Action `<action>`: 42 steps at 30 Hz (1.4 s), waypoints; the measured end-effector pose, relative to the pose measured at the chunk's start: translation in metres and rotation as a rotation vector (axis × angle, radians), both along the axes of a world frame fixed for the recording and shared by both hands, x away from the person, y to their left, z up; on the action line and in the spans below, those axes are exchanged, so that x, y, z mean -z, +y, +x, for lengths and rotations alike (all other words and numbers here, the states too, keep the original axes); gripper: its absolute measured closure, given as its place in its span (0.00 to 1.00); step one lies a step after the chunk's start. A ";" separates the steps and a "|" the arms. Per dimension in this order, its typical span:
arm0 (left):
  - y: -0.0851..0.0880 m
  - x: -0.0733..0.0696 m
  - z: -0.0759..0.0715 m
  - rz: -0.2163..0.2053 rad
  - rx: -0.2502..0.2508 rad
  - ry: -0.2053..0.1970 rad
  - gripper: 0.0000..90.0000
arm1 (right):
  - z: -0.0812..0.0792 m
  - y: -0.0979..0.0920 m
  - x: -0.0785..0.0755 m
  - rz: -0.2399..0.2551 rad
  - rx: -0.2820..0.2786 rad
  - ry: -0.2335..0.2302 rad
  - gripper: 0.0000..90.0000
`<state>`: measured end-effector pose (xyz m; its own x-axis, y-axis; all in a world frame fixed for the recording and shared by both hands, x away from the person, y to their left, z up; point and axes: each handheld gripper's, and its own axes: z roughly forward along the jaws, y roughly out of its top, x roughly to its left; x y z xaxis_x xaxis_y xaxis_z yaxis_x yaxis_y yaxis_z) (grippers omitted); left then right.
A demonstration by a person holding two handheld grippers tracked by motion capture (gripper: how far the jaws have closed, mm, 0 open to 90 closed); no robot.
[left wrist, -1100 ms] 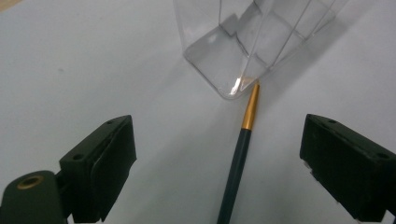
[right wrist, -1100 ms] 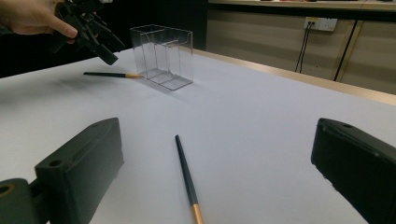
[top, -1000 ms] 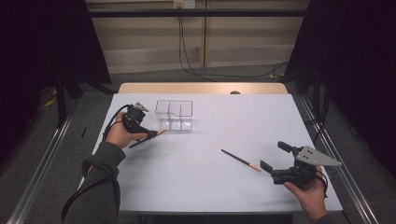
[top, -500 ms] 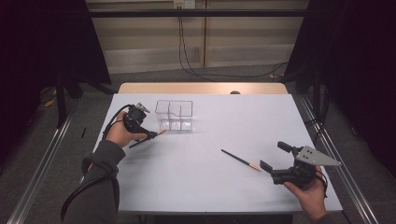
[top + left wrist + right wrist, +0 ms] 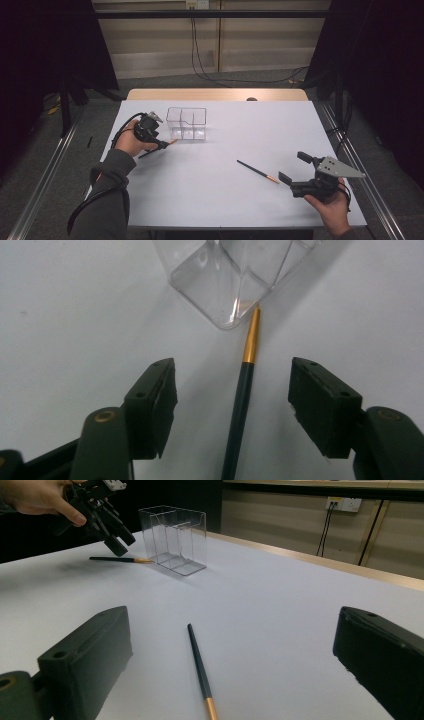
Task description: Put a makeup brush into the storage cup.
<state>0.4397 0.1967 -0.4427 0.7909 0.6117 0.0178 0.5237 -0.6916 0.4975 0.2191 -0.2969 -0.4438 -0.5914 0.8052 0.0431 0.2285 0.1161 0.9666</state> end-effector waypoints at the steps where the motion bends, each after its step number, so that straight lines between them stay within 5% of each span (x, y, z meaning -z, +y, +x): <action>1: -0.001 0.002 -0.001 -0.025 -0.017 -0.007 0.42 | 0.000 0.000 0.000 -0.003 -0.005 0.000 0.02; 4: 0.001 0.001 0.001 0.005 -0.001 -0.006 0.46 | 0.000 0.000 0.000 -0.007 -0.012 -0.002 0.02; 5: 0.000 0.003 0.000 -0.022 -0.019 -0.001 0.47 | 0.000 0.000 0.000 -0.005 -0.011 0.000 0.02; 10: 0.000 0.004 0.001 -0.004 0.009 0.017 0.54 | 0.001 0.000 0.000 -0.005 -0.007 -0.004 0.02; 12: -0.002 0.006 0.000 -0.032 -0.016 0.026 0.58 | 0.001 0.000 0.000 -0.006 -0.010 -0.004 0.02; 28: -0.007 0.010 0.002 0.044 0.039 0.081 0.80 | 0.000 -0.001 0.000 -0.001 -0.003 0.002 0.02; 42: -0.009 0.011 0.002 0.031 0.030 0.119 0.92 | 0.000 -0.001 0.000 0.000 -0.006 0.000 0.02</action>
<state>0.4417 0.1879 -0.4533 0.8065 0.5883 -0.0585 0.5564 -0.7218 0.4116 0.2189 -0.2981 -0.4440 -0.5963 0.8017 0.0425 0.2275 0.1179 0.9666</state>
